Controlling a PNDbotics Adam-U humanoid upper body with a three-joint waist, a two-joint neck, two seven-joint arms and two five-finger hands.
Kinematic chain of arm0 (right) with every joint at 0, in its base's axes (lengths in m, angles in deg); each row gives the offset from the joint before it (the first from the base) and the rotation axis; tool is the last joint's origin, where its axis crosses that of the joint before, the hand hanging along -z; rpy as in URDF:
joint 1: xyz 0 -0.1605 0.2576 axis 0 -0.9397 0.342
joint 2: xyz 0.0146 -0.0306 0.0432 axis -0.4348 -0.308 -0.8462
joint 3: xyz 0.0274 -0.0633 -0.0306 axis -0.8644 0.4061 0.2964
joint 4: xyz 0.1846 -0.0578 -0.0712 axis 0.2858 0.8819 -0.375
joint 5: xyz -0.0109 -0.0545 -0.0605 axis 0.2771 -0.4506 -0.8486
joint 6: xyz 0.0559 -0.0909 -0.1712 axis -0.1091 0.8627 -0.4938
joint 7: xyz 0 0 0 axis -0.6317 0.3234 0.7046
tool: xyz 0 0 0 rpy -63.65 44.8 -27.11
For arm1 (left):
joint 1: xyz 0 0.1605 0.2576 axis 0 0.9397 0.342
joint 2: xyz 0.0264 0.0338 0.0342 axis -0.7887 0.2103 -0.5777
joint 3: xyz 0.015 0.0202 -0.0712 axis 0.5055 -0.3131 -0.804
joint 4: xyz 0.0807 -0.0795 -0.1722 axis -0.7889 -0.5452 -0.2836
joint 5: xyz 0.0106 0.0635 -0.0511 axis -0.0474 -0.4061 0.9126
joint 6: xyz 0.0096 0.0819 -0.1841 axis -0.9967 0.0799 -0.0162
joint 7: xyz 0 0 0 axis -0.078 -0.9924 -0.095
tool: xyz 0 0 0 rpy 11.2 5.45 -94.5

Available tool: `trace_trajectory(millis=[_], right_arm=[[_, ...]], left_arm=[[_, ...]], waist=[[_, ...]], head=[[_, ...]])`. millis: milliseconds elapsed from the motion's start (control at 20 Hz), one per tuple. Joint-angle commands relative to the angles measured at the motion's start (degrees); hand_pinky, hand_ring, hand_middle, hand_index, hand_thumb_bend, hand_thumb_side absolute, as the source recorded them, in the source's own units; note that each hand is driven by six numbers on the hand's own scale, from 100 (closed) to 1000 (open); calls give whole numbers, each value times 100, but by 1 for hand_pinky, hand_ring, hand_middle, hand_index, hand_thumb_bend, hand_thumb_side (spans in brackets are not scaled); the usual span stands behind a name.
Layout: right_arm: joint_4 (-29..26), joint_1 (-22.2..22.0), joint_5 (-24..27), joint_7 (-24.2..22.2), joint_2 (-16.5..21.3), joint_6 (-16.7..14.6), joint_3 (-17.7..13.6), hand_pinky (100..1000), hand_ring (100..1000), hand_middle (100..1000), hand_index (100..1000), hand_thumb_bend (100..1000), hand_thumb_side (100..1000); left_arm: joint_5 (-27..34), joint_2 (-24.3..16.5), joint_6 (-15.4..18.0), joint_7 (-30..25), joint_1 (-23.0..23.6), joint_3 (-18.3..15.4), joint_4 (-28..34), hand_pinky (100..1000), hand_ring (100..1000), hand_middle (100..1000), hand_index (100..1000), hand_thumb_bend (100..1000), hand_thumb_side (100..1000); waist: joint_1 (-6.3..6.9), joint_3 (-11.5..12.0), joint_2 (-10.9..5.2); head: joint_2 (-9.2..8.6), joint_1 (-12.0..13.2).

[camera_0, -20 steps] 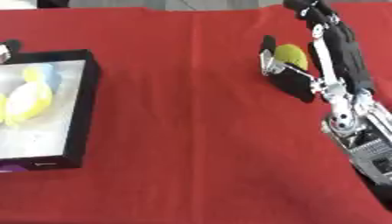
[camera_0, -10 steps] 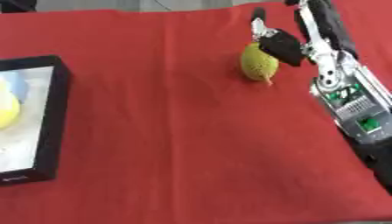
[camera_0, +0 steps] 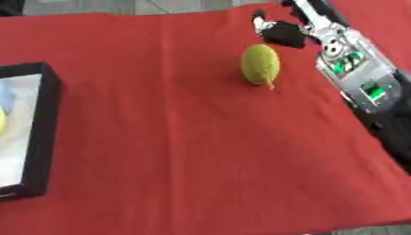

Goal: Pick up the objects with one hand, pass them to the other hand, and then place them into the box on the other side of the table.

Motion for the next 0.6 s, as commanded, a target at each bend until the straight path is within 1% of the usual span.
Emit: trace_trajectory(millis=[50,150,300,350,400,500,550,600], right_arm=[[458,237,148,-318,209,-106,55,873,908,940,925,107,411],[776,329,73,-514,197,-226,53,876,909,941,926,116,354],[1242,446,-131,-801,181,-449,-11,876,907,939,926,150,178],[1390,481,-196,-892,174,-526,-40,875,906,939,925,159,136],[1530,519,-253,-978,166,-603,-72,874,906,939,925,167,115],[1813,602,-364,-1152,153,-768,-135,872,903,938,923,197,104],[1949,647,-422,-1236,148,-848,-171,870,902,937,926,220,107],[2071,690,-479,-1319,145,-927,-207,867,901,936,929,229,130]], left_arm=[[114,23,-9,88,-40,-141,196,901,734,736,778,574,654],[152,80,-20,125,-10,-172,238,901,733,735,777,576,653],[180,85,-62,137,34,-186,253,902,732,731,773,577,644],[184,81,-74,140,42,-190,255,902,731,730,772,577,642],[189,77,-83,142,46,-192,257,902,731,729,772,576,640],[190,71,-101,136,51,-188,257,902,731,727,771,574,635],[186,68,-111,129,54,-185,257,902,731,727,771,573,634],[180,66,-121,123,55,-182,255,902,731,727,771,571,633]], waist=[[-4,18,-107],[-10,24,-107],[-15,29,-110],[-17,28,-112],[-18,26,-114],[-21,19,-118],[-22,13,-119],[-23,8,-119]], head=[[-79,-47],[-90,-59],[-102,-64],[-101,-67],[-103,-67],[-103,-61],[-104,-58],[-105,-56]])
